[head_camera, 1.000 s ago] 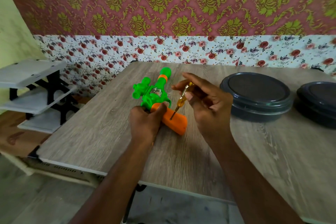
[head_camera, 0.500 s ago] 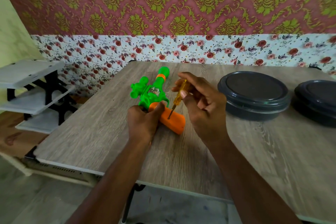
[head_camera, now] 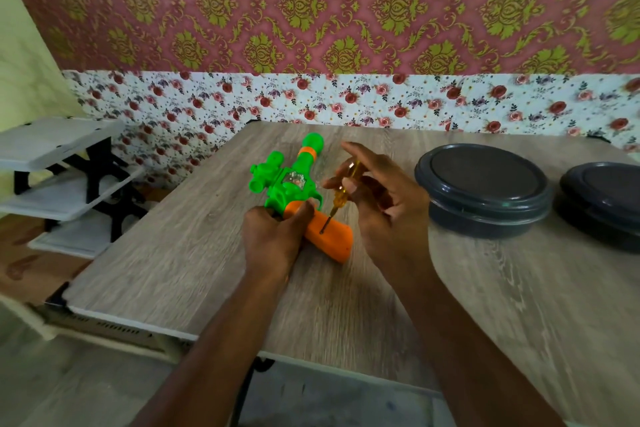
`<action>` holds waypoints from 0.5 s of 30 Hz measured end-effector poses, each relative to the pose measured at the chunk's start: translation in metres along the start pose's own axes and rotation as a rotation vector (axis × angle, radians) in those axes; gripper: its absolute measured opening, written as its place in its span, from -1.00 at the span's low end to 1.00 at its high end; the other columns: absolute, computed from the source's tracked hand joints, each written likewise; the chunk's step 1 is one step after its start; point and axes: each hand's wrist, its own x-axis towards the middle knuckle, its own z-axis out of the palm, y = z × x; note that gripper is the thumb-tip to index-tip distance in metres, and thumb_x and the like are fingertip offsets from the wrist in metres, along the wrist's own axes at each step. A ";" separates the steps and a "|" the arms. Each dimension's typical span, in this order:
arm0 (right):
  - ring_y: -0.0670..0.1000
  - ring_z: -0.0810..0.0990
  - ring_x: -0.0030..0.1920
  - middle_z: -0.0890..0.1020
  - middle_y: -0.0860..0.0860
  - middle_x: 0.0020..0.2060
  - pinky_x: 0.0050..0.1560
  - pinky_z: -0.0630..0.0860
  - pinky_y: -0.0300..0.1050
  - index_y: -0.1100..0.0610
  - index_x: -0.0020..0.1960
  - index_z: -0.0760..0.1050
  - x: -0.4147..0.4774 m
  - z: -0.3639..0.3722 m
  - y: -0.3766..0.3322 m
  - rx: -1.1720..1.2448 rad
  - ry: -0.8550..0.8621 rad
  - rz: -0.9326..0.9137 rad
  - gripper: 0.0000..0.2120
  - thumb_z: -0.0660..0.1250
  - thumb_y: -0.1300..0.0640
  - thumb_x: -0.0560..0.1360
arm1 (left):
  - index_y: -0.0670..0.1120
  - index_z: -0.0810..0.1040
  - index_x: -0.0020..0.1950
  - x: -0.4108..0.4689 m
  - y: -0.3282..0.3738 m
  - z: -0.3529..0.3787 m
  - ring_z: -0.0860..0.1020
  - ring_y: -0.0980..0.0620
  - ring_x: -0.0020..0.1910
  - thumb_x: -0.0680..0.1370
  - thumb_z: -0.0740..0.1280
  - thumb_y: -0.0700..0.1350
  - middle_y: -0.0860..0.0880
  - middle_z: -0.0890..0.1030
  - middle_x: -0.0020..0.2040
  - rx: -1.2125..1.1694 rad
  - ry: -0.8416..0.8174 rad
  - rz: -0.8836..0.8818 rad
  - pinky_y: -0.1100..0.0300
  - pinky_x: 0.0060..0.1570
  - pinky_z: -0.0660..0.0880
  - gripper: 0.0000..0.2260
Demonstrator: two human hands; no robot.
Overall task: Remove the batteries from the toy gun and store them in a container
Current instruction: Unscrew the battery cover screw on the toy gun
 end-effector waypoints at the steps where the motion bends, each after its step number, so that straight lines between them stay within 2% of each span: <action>1: 0.11 0.73 0.03 0.67 0.14 0.04 0.03 0.65 0.24 0.26 0.38 0.52 -0.001 0.000 0.001 0.028 0.002 0.022 -0.59 0.29 0.48 0.57 | -0.20 0.69 -0.19 0.001 -0.001 0.000 0.71 -0.33 -0.18 0.17 0.56 0.35 -0.26 0.71 -0.23 -0.005 -0.002 -0.005 -0.37 -0.22 0.63 -0.39; 5: 0.14 0.72 0.09 0.68 0.17 0.07 0.09 0.63 0.29 0.27 0.38 0.51 -0.002 -0.001 0.000 0.078 0.004 0.052 -0.60 0.23 0.50 0.58 | -0.16 0.70 -0.19 0.003 -0.002 0.001 0.72 -0.31 -0.19 0.14 0.58 0.36 -0.22 0.72 -0.23 -0.014 0.002 -0.018 -0.38 -0.20 0.64 -0.40; 9: 0.15 0.72 0.10 0.69 0.15 0.06 0.14 0.63 0.25 0.32 0.36 0.48 -0.003 0.000 -0.003 0.078 0.039 0.044 -0.62 0.23 0.53 0.57 | -0.18 0.68 -0.22 0.000 0.000 0.001 0.71 -0.30 -0.22 0.15 0.53 0.37 -0.23 0.71 -0.27 0.020 0.018 -0.011 -0.33 -0.25 0.63 -0.39; 12: 0.10 0.71 0.12 0.69 0.13 0.07 0.15 0.64 0.11 0.33 0.28 0.50 0.000 -0.003 -0.002 -0.004 0.073 -0.022 -0.68 0.23 0.54 0.57 | -0.22 0.67 -0.21 -0.001 0.002 0.001 0.69 -0.25 -0.32 0.15 0.56 0.34 -0.28 0.69 -0.27 -0.001 0.030 -0.013 -0.29 -0.30 0.60 -0.38; 15: -0.03 0.68 0.09 0.69 0.06 0.05 0.08 0.63 -0.13 0.26 0.15 0.58 0.006 -0.004 0.008 -0.204 -0.053 -0.103 -0.67 0.25 0.57 0.54 | -0.25 0.64 -0.22 -0.005 0.011 0.000 0.59 -0.10 -0.39 0.17 0.55 0.24 -0.32 0.65 -0.28 -0.073 0.088 -0.030 -0.25 -0.34 0.58 -0.45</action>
